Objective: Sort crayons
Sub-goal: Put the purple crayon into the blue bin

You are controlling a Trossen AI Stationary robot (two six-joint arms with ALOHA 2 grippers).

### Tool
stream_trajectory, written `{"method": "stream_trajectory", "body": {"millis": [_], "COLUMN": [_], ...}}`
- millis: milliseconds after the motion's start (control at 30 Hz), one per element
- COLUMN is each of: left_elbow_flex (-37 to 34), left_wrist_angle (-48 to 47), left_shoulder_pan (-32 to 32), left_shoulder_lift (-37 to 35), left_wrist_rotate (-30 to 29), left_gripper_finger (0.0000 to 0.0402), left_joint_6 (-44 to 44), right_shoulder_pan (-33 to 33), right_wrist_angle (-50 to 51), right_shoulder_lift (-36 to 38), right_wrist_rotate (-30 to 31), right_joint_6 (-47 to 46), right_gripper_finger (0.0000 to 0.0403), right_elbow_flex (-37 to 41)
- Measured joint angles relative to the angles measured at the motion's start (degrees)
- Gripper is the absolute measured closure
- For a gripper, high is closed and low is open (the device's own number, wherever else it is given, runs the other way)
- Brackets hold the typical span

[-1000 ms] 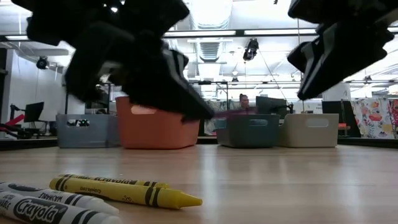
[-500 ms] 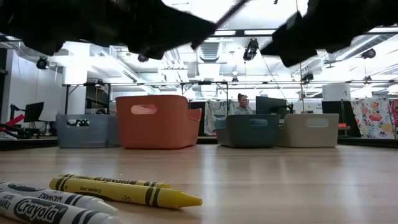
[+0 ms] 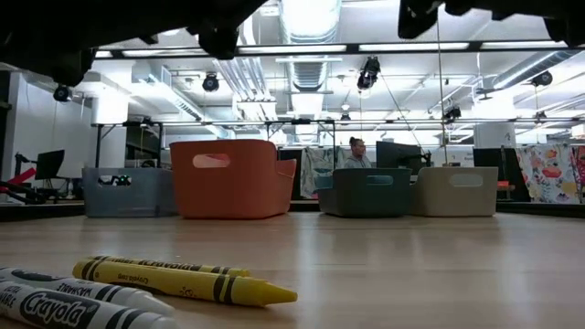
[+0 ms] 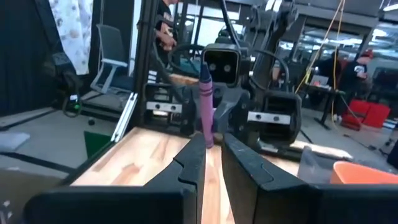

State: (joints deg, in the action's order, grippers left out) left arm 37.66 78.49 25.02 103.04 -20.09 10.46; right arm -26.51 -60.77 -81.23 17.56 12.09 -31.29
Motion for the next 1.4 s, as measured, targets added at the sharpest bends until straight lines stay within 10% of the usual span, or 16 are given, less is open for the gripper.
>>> {"method": "stream_trajectory", "body": {"millis": [733, 1400], "left_elbow_flex": [0.7, 0.8], "left_wrist_angle": [0.5, 0.2], "left_shoulder_pan": [0.0, -0.1], "left_shoulder_lift": [0.0, 0.0], "left_wrist_rotate": [-3.4, -6.7], "left_gripper_finger": [0.0402, 0.0402], "left_joint_6": [-0.6, -0.6], "right_shoulder_pan": [1.7, 5.0], "right_wrist_angle": [1.9, 3.4], "right_shoulder_lift": [-0.6, -3.0], "right_wrist_rotate": [2.9, -4.6], "right_joint_6": [0.5, -1.5], "right_gripper_finger": [0.0361, 0.0225], "right_elbow_flex": [-4.1, -8.7]}}
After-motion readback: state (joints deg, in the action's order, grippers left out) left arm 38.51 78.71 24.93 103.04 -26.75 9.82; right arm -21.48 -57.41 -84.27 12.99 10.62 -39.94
